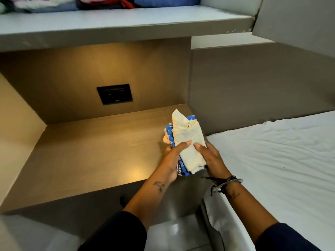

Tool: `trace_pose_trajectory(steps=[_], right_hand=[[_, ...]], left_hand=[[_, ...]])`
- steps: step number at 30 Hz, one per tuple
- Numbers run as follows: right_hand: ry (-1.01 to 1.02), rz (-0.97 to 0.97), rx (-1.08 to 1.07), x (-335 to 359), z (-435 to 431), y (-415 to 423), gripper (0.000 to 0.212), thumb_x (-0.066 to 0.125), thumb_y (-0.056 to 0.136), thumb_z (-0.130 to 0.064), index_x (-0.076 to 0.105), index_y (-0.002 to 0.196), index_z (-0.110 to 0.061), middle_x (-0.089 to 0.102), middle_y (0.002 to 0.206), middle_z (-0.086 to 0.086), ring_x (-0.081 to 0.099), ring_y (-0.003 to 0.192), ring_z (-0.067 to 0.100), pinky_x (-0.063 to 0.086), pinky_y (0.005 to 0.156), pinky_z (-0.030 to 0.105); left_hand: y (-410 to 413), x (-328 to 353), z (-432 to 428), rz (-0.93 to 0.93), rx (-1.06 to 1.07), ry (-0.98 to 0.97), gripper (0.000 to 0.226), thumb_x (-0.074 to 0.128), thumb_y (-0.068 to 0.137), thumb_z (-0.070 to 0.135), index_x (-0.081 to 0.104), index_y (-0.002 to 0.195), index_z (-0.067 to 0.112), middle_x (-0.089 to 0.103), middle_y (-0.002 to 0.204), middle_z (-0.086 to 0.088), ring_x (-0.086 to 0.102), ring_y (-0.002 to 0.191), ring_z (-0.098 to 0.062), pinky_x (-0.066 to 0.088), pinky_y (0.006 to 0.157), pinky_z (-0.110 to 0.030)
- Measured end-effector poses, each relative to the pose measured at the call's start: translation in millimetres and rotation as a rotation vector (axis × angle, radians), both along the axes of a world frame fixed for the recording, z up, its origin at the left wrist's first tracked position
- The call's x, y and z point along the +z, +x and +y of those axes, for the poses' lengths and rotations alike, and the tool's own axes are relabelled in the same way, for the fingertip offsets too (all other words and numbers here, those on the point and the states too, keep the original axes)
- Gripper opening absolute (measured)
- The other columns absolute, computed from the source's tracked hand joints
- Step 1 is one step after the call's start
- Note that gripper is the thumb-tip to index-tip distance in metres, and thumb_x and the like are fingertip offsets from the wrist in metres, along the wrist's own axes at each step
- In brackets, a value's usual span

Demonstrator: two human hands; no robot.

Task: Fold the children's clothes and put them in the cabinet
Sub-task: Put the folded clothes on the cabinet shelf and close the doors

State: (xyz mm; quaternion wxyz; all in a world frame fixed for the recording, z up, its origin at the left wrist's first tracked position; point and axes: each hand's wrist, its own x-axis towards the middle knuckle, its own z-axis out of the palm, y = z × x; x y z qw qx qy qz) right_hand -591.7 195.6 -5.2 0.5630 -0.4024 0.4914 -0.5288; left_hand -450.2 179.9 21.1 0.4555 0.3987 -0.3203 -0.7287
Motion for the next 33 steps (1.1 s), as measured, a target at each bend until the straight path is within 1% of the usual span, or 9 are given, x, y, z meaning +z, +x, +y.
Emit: trace_pose_trajectory(steps=[5, 11, 17, 21, 25, 27, 29, 31, 33], right_hand=[[-0.089, -0.181, 0.211, 46.9, 53.3, 37.3, 0.042, 0.058, 0.097, -0.029, 0.053, 0.137, -0.017, 0.058, 0.137, 0.018, 0.055, 0.125, 0.038, 0.043, 0.105, 0.058], [-0.24, -0.162, 0.147, 123.4, 111.7, 68.9, 0.043, 0.066, 0.089, -0.024, 0.058, 0.131, -0.018, 0.065, 0.129, 0.014, 0.062, 0.118, 0.035, 0.056, 0.088, 0.043], [-0.504, -0.09, 0.021, 248.1, 128.2, 83.7, 0.037, 0.063, 0.086, -0.015, 0.064, 0.123, -0.014, 0.069, 0.121, 0.016, 0.062, 0.114, 0.041, 0.048, 0.091, 0.057], [-0.637, -0.085, -0.025, 331.4, 104.7, 80.4, 0.036, 0.062, 0.085, -0.014, 0.065, 0.12, -0.008, 0.068, 0.122, 0.02, 0.064, 0.111, 0.037, 0.047, 0.085, 0.048], [-0.588, -0.063, -0.125, 392.4, 49.3, 68.4, 0.035, 0.06, 0.085, -0.01, 0.063, 0.118, 0.003, 0.068, 0.116, 0.026, 0.066, 0.101, 0.039, 0.052, 0.089, 0.052], [-0.44, -0.056, -0.155, 403.2, 12.2, 57.6, 0.039, 0.06, 0.084, -0.011, 0.063, 0.119, 0.004, 0.067, 0.118, 0.026, 0.067, 0.103, 0.041, 0.055, 0.089, 0.056], [-0.329, -0.012, -0.171, 398.9, -21.3, 50.5, 0.038, 0.059, 0.084, -0.009, 0.063, 0.119, 0.005, 0.067, 0.118, 0.027, 0.067, 0.105, 0.042, 0.054, 0.091, 0.056], [-0.261, 0.03, -0.24, 387.9, -55.7, 41.6, 0.032, 0.061, 0.083, -0.007, 0.066, 0.112, 0.006, 0.07, 0.114, 0.023, 0.067, 0.104, 0.041, 0.055, 0.091, 0.054], [-0.242, 0.122, -0.303, 380.5, -81.8, 33.9, 0.017, 0.065, 0.083, -0.009, 0.069, 0.096, 0.002, 0.071, 0.104, 0.012, 0.069, 0.098, 0.035, 0.057, 0.087, 0.048]], left_hand=[[47.0, 40.7, 63.9, -0.044, 0.01, -0.11, 0.044, 0.071, 0.084, 0.022, 0.059, 0.126, 0.017, 0.069, 0.12, -0.014, 0.065, 0.109, -0.036, 0.049, 0.097, -0.058], [79.8, 115.8, 120.8, -0.231, 0.082, -0.343, 0.043, 0.068, 0.087, 0.035, 0.053, 0.126, 0.025, 0.071, 0.117, 0.002, 0.068, 0.105, -0.018, 0.054, 0.096, -0.048], [89.4, 230.1, 129.8, -0.219, 0.13, -0.668, 0.033, 0.058, 0.095, 0.029, 0.057, 0.125, 0.017, 0.07, 0.119, -0.003, 0.068, 0.106, -0.018, 0.054, 0.095, -0.042], [77.9, 310.7, 103.2, -0.201, 0.216, -0.87, 0.031, 0.06, 0.091, 0.031, 0.063, 0.116, 0.013, 0.072, 0.113, -0.009, 0.07, 0.102, -0.023, 0.058, 0.088, -0.041], [56.8, 368.6, 41.5, -0.245, 0.252, -0.794, 0.031, 0.061, 0.085, 0.041, 0.06, 0.107, 0.019, 0.072, 0.106, -0.008, 0.07, 0.095, -0.026, 0.059, 0.085, -0.045], [42.9, 379.1, 1.6, -0.258, 0.198, -0.678, 0.032, 0.058, 0.09, 0.037, 0.06, 0.115, 0.016, 0.072, 0.108, -0.012, 0.07, 0.094, -0.029, 0.06, 0.08, -0.045], [32.0, 375.0, -36.8, -0.353, 0.14, -0.585, 0.036, 0.053, 0.093, 0.028, 0.059, 0.123, 0.008, 0.07, 0.115, -0.015, 0.068, 0.101, -0.031, 0.057, 0.088, -0.044], [24.7, 365.3, -68.7, -0.467, 0.139, -0.519, 0.036, 0.05, 0.091, 0.018, 0.058, 0.124, 0.005, 0.069, 0.115, -0.017, 0.067, 0.102, -0.033, 0.056, 0.09, -0.047], [21.2, 356.7, -88.4, -0.548, 0.136, -0.499, 0.036, 0.051, 0.089, 0.019, 0.055, 0.122, 0.004, 0.068, 0.111, -0.019, 0.069, 0.095, -0.034, 0.06, 0.077, -0.045]])
